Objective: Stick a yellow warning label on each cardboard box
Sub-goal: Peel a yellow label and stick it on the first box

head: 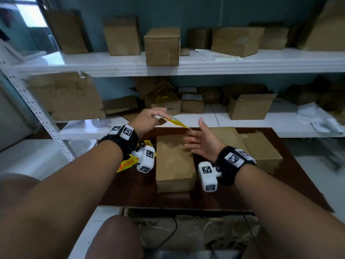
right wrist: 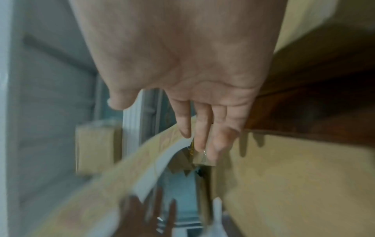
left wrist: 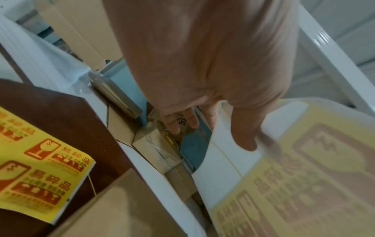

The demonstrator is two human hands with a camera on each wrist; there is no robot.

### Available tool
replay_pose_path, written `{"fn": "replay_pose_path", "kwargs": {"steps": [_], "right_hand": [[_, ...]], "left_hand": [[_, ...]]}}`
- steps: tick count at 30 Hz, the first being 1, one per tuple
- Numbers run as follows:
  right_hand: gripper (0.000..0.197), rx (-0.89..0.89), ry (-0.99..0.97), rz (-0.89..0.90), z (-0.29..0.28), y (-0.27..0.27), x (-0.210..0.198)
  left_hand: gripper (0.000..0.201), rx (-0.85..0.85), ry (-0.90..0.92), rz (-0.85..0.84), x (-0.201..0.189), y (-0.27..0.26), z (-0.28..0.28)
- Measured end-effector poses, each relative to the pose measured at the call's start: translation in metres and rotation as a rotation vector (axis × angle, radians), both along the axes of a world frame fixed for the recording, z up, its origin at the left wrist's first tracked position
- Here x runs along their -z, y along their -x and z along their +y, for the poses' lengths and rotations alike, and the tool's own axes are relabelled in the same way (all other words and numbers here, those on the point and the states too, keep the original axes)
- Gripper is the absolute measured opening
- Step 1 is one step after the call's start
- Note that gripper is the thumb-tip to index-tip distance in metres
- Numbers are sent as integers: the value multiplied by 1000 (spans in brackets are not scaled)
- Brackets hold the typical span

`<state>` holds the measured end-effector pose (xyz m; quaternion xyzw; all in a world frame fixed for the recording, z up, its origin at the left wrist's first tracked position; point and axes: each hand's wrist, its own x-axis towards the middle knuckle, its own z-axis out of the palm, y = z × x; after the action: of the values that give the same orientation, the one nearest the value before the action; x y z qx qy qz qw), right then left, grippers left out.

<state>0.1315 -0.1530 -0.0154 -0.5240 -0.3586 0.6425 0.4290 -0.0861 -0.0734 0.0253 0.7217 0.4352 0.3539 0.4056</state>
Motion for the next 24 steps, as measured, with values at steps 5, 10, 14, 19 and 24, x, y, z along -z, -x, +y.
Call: {"fn": "replay_pose_path", "kwargs": {"steps": [5,10,14,19,24], "right_hand": [[60,193,69,418,16,-7,2],[41,470,-50,416,41,-10,20],[18,539,-121,444,48,-11,36],[17,526,-132,421,48,-6,44],[26,523,-135,295,53,-13,56]], "left_hand": [[50,38,57,-90,10,-2,7],[39,-224,309,-539,30,-10,13],[37,-194,553,-628,50,-13,6],[34,-157,478,-543,76,-15,10],[24,-157,459,-532,85,-4,24]]}}
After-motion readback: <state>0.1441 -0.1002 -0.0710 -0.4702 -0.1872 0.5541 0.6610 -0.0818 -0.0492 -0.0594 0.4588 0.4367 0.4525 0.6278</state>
